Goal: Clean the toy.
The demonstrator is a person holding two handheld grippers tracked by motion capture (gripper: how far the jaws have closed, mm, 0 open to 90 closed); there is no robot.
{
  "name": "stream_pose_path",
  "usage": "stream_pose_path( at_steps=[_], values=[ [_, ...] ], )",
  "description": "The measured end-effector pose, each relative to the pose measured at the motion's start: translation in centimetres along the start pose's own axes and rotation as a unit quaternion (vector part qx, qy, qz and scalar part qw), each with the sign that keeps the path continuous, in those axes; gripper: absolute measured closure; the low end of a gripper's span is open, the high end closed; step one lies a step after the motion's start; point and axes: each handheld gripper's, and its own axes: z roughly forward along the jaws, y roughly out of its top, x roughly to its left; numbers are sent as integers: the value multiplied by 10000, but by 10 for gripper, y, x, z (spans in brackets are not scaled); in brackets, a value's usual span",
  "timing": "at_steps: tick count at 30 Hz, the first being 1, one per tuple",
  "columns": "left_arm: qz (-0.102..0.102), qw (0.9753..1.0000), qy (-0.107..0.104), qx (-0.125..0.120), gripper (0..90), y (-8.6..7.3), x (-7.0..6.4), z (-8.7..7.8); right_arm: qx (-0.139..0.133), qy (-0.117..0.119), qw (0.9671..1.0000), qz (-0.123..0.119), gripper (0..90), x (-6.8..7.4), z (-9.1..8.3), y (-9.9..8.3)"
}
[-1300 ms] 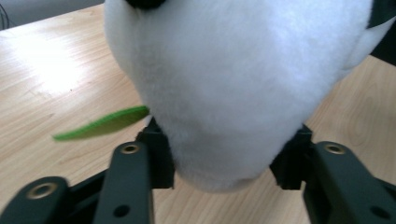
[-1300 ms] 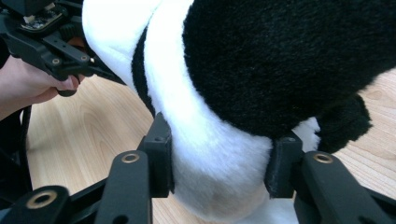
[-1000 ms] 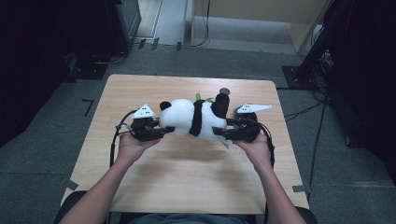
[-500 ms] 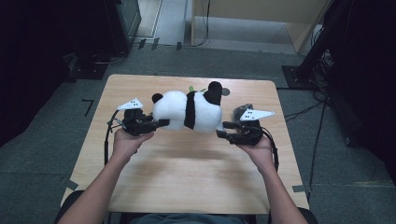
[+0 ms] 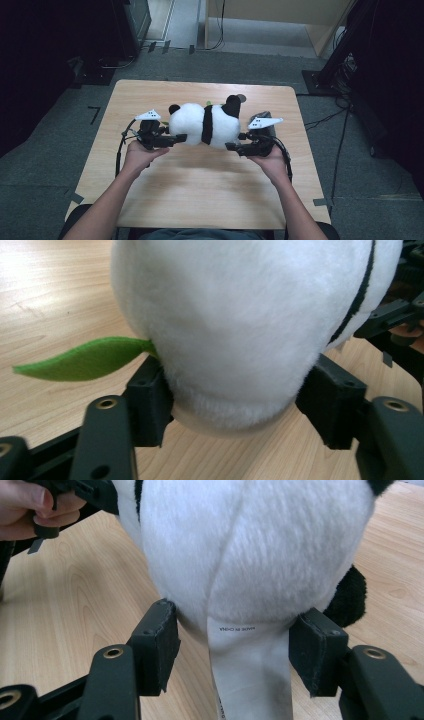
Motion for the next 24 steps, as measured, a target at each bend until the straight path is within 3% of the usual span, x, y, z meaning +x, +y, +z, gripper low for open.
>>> stream_pose_path(
  at_steps=[4, 8, 17, 24],
  values=[
    [-115, 9999, -56, 36, 311, -2, 3, 1, 30, 4, 10000, 40, 411, 2, -2, 1],
    [-410, 9990, -76, 155, 269, -4, 8, 4, -20, 170, 9995, 267, 421, 1, -4, 1],
    [-262, 9989, 65, 396, 225, -7, 6, 10, 14, 86, 9996, 268, 414, 2, 0, 2],
    [-345, 9983, 92, 462, 223, -10, 8, 13, 112, 9, 9992, 392, 409, 0, 4, 1]
  ],
)
